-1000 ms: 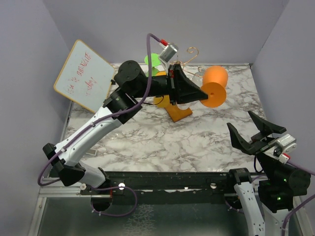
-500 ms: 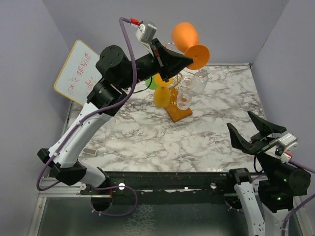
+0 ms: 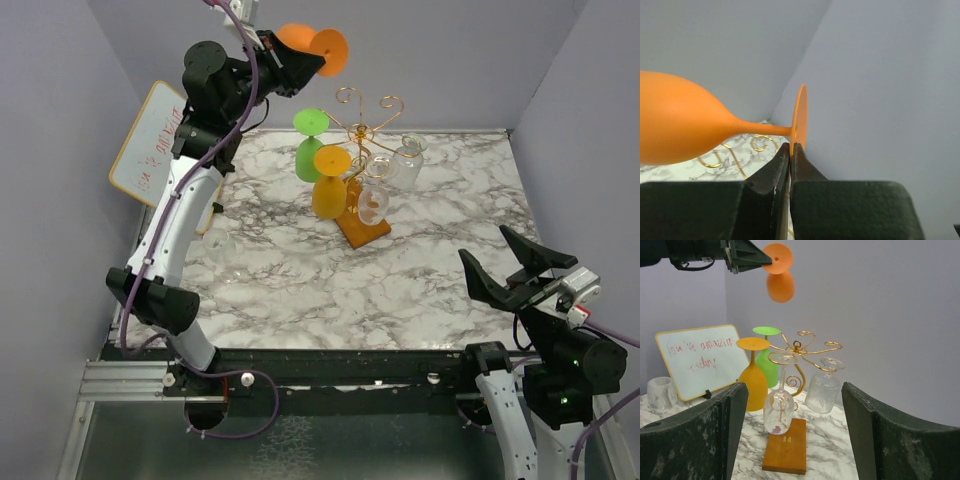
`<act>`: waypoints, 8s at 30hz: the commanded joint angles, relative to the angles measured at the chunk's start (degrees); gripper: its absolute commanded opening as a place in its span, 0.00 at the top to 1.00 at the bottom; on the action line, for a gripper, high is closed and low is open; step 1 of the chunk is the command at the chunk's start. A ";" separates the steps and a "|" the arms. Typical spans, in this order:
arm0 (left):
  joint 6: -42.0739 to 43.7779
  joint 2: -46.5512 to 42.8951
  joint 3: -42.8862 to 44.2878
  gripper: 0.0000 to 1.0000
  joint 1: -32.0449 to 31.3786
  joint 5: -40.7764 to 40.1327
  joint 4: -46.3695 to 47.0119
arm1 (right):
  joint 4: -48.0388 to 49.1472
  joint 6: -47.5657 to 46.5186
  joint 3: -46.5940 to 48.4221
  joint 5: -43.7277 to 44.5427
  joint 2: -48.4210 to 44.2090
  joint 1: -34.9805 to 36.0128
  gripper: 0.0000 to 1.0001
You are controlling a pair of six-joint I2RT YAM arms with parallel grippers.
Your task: Place the wine glass upside down on the wine glass rack
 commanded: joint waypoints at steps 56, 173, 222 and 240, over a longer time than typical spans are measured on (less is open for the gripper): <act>-33.56 18.32 2.18 1.00 1.66 4.64 -2.30 | -1.00 1.98 -3.00 2.06 -1.61 0.09 0.20; 1.92 -25.03 -35.77 0.22 10.39 -37.22 -31.88 | -7.12 7.61 -0.62 5.95 1.60 0.16 0.18; 11.00 -26.66 -49.68 1.00 7.49 -18.77 -40.47 | -8.19 33.25 -8.20 15.33 13.28 0.08 0.25; 4.53 -35.38 -61.54 1.00 -21.27 -20.22 -4.04 | -3.62 82.83 -26.27 -1.18 7.03 0.17 0.23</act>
